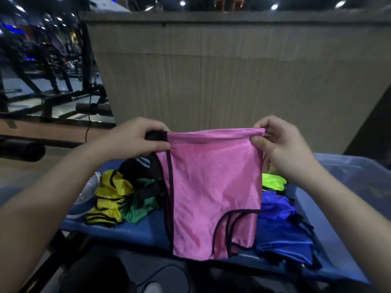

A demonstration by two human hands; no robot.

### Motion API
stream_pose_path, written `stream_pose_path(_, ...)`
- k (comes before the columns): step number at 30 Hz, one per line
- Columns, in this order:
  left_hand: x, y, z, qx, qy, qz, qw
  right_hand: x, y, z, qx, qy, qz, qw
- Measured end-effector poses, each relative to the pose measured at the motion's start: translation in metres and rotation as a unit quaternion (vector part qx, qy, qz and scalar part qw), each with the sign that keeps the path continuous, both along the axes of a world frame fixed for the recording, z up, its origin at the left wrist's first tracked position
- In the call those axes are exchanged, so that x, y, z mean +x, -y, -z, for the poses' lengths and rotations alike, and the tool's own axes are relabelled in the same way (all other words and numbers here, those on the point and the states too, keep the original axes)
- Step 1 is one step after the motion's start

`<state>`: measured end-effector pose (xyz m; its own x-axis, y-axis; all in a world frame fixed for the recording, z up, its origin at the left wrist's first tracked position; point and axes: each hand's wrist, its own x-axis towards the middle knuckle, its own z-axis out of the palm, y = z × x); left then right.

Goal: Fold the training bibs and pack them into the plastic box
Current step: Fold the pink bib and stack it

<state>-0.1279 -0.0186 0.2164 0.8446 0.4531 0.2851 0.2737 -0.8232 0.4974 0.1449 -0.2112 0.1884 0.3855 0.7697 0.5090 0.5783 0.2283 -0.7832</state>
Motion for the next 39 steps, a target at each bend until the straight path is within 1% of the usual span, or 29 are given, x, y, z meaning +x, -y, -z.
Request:
stream_pose_path(2, 0.002, 0.003, -0.003, -0.022, 0.001, 0.009, 1.0, 0.002, 0.007, -0.001, -0.01, -0.013, -0.005, 1.0)
stream_pose_path(7, 0.004, 0.015, -0.009, -0.03, -0.014, 0.048, 0.998, 0.004, 0.028, -0.006, -0.019, -0.03, -0.026, 0.999)
stream_pose_path(11, 0.017, 0.011, -0.011, -0.018, -0.014, 0.034, 0.999, 0.014, 0.027, -0.006, -0.016, -0.029, -0.011, 0.999)
stream_pose_path(18, 0.089, -0.059, 0.001, 0.07, 0.002, -0.009, 0.997, 0.063, -0.034, 0.012, -0.015, -0.048, 0.026, 0.998)
stream_pose_path(24, 0.152, -0.117, 0.034, 0.078, -0.004, -0.039, 0.996, 0.12, -0.1, 0.045, -0.053, -0.089, 0.072, 0.992)
stream_pose_path(28, 0.17, -0.131, 0.074, 0.084, -0.018, -0.074, 0.994, 0.139, -0.122, 0.078, -0.082, -0.09, 0.093, 0.988)
stream_pose_path(31, 0.164, -0.125, 0.103, 0.105, 0.001, -0.067, 0.992, 0.139, -0.118, 0.1, -0.095, -0.081, 0.087, 0.988)
stream_pose_path(33, 0.154, -0.121, 0.121, 0.11, 0.01, -0.037, 0.993, 0.135, -0.107, 0.113, -0.11, -0.064, 0.069, 0.989)
stream_pose_path(37, 0.132, -0.114, 0.159, 0.118, 0.002, 0.008, 0.993, 0.119, -0.081, 0.137, -0.141, 0.068, 0.041, 0.987)
stream_pose_path(39, 0.125, -0.109, 0.177, 0.103, 0.008, 0.019, 0.994, 0.108, -0.07, 0.148, -0.139, 0.106, 0.022, 0.984)
